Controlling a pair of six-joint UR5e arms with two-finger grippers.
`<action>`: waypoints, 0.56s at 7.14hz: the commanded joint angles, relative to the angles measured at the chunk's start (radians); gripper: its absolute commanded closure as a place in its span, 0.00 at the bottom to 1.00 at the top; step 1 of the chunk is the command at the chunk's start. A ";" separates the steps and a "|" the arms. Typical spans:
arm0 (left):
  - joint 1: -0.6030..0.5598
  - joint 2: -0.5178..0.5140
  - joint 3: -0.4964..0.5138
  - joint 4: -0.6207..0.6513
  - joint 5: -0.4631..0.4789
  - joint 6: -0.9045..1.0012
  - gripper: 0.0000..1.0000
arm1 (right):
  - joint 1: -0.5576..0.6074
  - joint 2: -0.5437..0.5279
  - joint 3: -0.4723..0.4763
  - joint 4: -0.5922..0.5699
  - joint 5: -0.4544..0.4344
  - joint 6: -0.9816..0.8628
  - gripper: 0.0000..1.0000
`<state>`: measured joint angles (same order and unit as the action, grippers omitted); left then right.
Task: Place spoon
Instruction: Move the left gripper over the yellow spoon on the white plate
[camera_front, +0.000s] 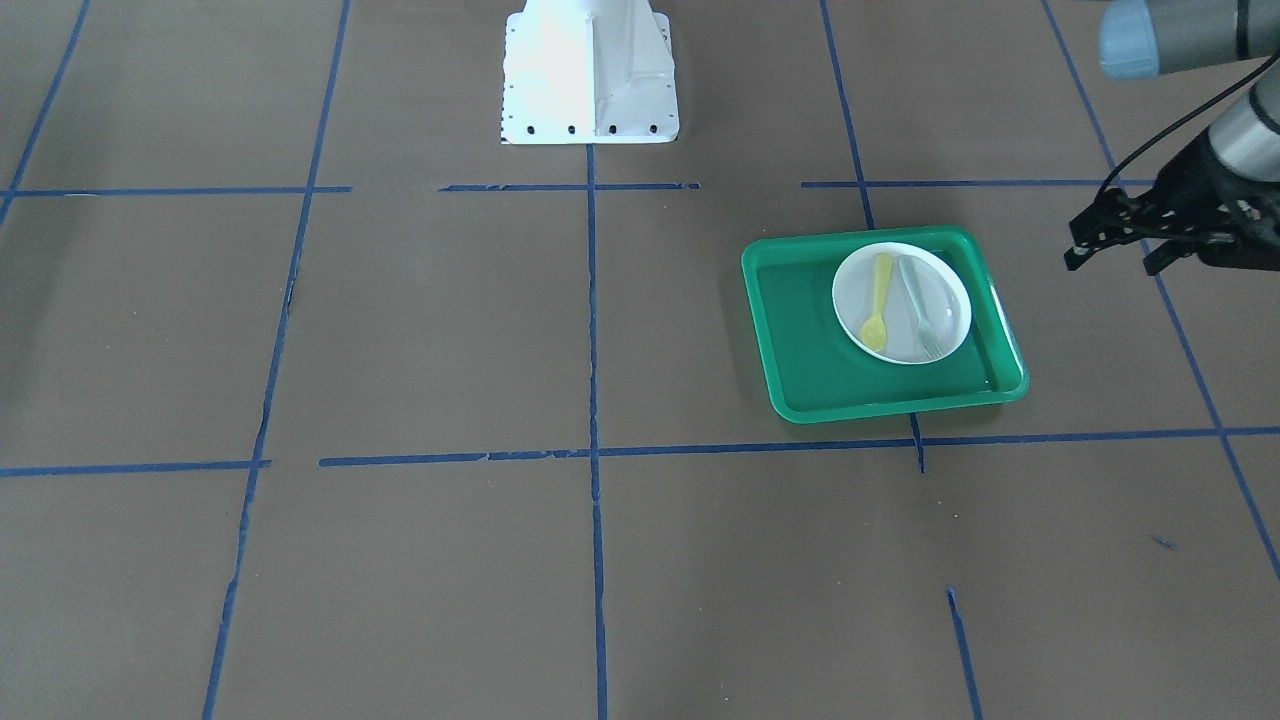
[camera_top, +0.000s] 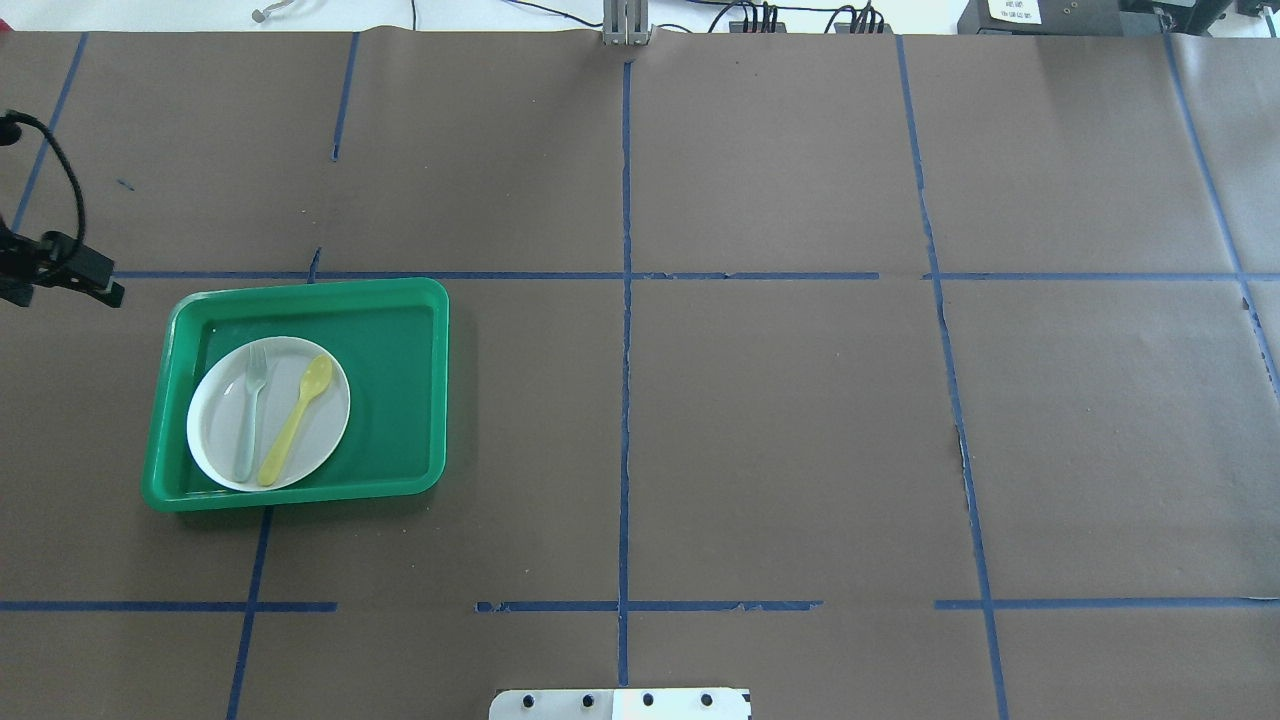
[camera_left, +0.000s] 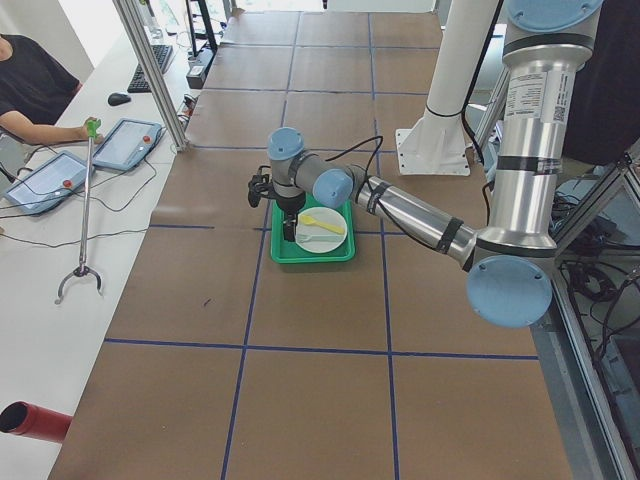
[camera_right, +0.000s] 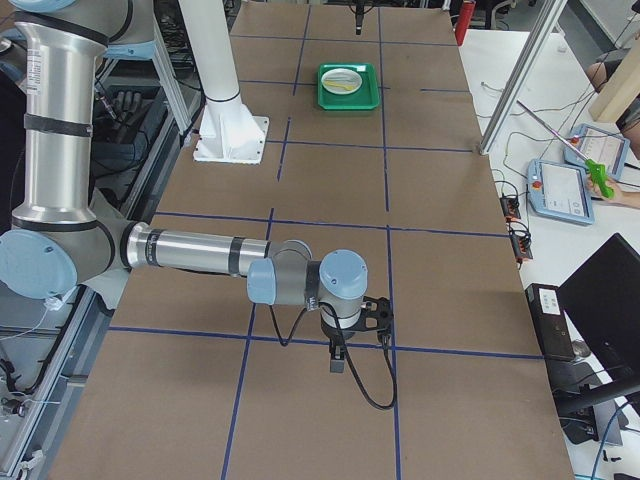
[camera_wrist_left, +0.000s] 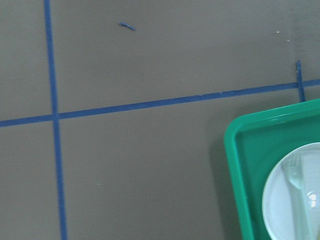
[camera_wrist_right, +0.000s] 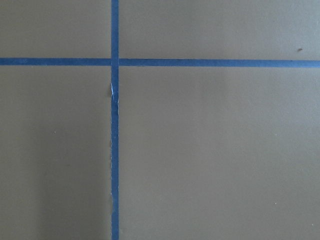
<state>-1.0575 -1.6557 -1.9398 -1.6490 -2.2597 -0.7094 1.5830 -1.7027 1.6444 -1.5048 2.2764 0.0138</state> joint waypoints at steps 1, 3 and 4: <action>0.143 -0.047 0.008 -0.005 0.087 -0.184 0.00 | 0.000 0.000 0.000 0.000 0.000 0.000 0.00; 0.227 -0.047 0.077 -0.172 0.112 -0.321 0.00 | 0.000 0.000 0.000 0.000 0.000 0.000 0.00; 0.267 -0.047 0.115 -0.248 0.147 -0.378 0.00 | 0.000 0.000 0.000 0.000 0.000 0.000 0.00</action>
<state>-0.8411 -1.7023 -1.8705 -1.7975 -2.1484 -1.0080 1.5831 -1.7027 1.6444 -1.5048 2.2764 0.0138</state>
